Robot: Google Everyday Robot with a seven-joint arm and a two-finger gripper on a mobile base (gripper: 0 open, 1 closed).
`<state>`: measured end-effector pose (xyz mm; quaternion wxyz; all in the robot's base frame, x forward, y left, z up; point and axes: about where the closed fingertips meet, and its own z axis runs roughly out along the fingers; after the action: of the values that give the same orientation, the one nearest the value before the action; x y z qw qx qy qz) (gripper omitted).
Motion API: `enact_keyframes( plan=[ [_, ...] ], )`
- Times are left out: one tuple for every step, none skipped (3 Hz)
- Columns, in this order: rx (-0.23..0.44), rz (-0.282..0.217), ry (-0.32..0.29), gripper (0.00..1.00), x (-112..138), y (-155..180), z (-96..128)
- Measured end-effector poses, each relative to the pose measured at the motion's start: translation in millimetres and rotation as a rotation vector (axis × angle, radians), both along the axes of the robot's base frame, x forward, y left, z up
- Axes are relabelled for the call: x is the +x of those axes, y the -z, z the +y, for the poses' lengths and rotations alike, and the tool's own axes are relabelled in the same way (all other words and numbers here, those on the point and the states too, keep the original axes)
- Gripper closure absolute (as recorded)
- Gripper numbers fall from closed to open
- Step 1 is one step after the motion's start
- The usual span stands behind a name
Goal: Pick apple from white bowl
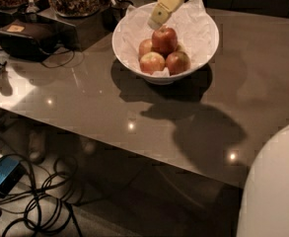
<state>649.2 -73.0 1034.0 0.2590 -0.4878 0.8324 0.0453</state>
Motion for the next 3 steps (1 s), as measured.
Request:
enact_keyframes(
  plan=[
    [0.000, 0.000, 0.000, 0.00, 0, 0, 0],
    [0.037, -0.033, -0.034, 0.00, 7, 2, 3],
    [0.107, -0.089, -0.112, 0.00, 20, 10, 4]
  ],
)
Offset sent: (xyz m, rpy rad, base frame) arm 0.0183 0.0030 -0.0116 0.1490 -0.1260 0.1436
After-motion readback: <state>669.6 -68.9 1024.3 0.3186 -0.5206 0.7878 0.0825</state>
